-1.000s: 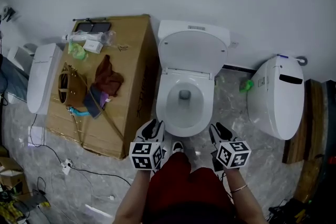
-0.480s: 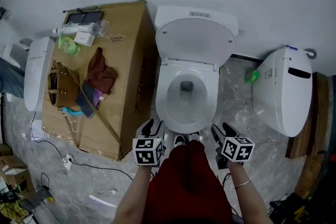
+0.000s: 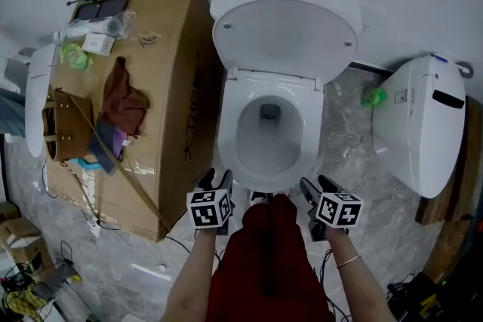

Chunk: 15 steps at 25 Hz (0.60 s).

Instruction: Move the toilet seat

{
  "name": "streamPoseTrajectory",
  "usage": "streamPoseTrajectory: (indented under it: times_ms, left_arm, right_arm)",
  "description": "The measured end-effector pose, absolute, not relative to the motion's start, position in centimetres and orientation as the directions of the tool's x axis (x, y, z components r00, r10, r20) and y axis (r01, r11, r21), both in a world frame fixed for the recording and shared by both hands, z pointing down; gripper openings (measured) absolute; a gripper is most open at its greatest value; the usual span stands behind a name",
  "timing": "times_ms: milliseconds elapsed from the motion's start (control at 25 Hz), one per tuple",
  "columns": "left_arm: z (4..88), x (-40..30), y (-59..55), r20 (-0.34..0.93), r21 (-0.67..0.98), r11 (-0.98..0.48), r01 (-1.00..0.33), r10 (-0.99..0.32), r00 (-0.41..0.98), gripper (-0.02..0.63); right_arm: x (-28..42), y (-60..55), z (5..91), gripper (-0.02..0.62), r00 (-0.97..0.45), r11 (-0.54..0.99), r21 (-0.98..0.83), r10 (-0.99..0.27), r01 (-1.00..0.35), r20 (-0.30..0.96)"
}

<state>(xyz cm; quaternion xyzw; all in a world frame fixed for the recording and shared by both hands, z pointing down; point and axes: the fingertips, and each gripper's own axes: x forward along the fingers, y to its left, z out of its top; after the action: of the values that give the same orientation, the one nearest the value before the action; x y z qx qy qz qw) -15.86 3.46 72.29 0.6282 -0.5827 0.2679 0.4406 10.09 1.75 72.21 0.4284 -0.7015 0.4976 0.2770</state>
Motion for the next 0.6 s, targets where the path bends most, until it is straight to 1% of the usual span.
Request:
streamPoseTrajectory:
  times_ms: [320,480,600]
  left_arm:
    - [78.7,-15.7,4.0,0.892,0.243,0.103,-0.965,-0.413,0.181,0.173]
    - [81.1,-15.5,4.2,0.900,0.261,0.109,-0.959,-0.387,0.201,0.185]
    - [82.9,-15.6,4.1,0.907,0.276,0.142,-0.951,-0.366,0.208,0.200]
  right_arm:
    - [10.4,2.1,79.9,0.270,-0.439,0.158,-0.412,-0.217,-0.897,0.872]
    - [10.7,2.0,82.5,0.276,-0.440,0.075,-0.434,-0.208,-0.898,0.874]
    - [10.9,1.6,83.8,0.278,-0.448,0.035,-0.452,-0.218,-0.891,0.867]
